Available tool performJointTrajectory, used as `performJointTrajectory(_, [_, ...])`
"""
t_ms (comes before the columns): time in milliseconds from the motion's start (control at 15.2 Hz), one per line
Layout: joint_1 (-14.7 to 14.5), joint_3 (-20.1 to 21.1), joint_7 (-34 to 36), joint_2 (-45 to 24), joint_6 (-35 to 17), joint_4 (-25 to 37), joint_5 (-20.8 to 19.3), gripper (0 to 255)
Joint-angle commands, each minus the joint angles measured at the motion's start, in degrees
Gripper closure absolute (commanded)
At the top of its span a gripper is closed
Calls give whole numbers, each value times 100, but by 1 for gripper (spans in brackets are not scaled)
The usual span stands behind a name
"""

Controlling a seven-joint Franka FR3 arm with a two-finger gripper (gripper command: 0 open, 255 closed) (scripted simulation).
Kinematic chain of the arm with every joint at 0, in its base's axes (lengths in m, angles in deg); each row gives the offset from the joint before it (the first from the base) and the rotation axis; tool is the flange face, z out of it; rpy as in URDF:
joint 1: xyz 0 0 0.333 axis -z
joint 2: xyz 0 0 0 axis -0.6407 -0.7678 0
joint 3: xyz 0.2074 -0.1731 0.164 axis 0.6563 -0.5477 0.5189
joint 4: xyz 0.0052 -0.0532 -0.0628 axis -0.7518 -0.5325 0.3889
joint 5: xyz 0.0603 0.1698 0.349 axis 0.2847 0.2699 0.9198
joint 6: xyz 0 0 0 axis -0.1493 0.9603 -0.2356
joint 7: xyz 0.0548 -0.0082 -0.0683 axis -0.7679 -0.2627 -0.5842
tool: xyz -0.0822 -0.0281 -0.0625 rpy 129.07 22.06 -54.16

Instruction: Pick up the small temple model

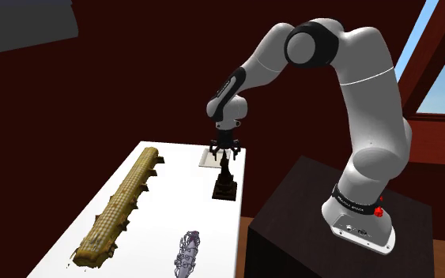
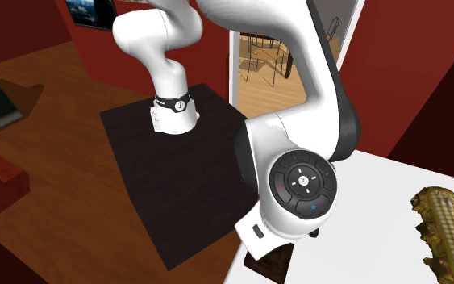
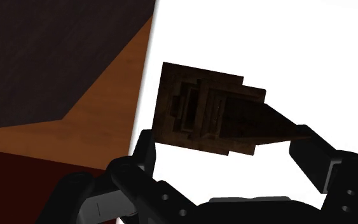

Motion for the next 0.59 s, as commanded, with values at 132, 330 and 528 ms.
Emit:
performJointTrajectory(132, [12,1,-25,-51,-32,17,9,255])
performJointTrajectory(330, [13,1,-27,-50,-32,15,9,255])
performJointTrajectory(528, [13,1,-26,-50,-32,16,9,255])
